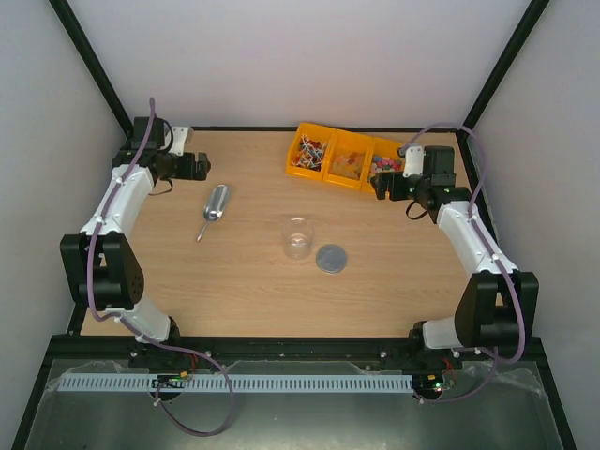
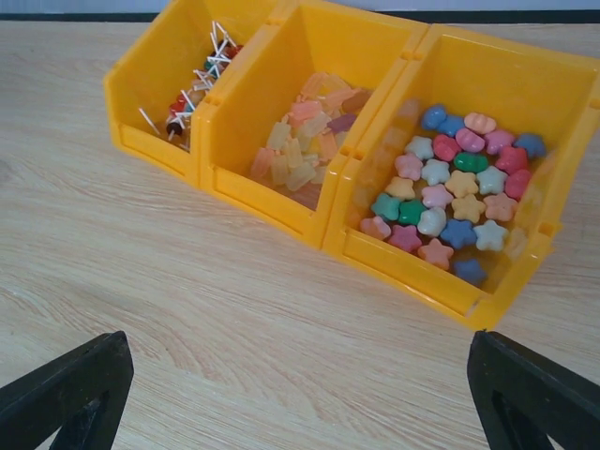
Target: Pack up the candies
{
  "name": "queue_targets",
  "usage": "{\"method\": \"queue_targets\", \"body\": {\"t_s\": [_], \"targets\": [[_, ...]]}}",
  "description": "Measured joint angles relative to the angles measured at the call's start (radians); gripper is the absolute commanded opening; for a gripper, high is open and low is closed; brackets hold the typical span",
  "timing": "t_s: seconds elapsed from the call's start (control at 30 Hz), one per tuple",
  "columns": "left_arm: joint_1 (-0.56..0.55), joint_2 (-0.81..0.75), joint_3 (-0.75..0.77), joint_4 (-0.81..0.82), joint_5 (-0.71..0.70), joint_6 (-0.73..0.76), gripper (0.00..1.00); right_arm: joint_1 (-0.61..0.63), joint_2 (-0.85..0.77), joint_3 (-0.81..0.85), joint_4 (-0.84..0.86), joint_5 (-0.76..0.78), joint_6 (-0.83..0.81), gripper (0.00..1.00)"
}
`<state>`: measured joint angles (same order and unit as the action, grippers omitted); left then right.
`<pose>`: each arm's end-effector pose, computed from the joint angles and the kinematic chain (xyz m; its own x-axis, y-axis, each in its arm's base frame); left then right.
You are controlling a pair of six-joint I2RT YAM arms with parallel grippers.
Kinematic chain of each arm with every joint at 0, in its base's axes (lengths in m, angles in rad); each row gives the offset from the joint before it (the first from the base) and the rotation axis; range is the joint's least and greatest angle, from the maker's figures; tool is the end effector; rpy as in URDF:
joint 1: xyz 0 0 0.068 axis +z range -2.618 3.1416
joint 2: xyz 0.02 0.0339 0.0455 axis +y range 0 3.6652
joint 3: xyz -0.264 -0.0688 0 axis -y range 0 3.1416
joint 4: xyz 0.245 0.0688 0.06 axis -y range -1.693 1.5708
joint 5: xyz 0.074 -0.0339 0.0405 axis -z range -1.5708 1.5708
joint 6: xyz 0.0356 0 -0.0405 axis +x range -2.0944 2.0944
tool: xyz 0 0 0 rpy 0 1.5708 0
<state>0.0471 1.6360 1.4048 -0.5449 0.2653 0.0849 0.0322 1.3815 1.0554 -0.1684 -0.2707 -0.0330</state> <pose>0.3668 0.0079 0.3033 -0.6852 0.0496 -0.7267 0.2003 0.9720 -0.1225 0.3165 0.0197 0.2997 -0.4653 -0.0468 -0.8839 -0.2818 0.9545 0.0978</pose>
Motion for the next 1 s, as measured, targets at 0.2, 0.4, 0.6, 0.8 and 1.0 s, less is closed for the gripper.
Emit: {"method": "queue_targets", "body": {"t_s": [0.2, 0.4, 0.6, 0.8, 1.0], "targets": [[0.047, -0.075, -0.146, 0.021, 0.062, 0.116, 1.0, 0.0, 0.027, 0.039, -0.013, -0.039, 0.012, 0.99], [0.101, -0.135, -0.386, 0.078, 0.097, 0.294, 1.0, 0.0, 0.053, 0.054, -0.039, -0.113, -0.001, 0.99], [0.103, -0.137, -0.555, 0.145, 0.138, 0.432, 0.98, 0.0, 0.095, 0.092, -0.065, -0.154, -0.003, 0.98], [0.103, -0.113, -0.577, 0.238, 0.146, 0.485, 0.91, 0.0, 0.15, 0.149, -0.108, -0.138, 0.003, 0.99], [0.097, -0.047, -0.601, 0.309, 0.13, 0.512, 0.86, -0.001, 0.206, 0.186, -0.151, -0.088, 0.008, 0.99]]}}
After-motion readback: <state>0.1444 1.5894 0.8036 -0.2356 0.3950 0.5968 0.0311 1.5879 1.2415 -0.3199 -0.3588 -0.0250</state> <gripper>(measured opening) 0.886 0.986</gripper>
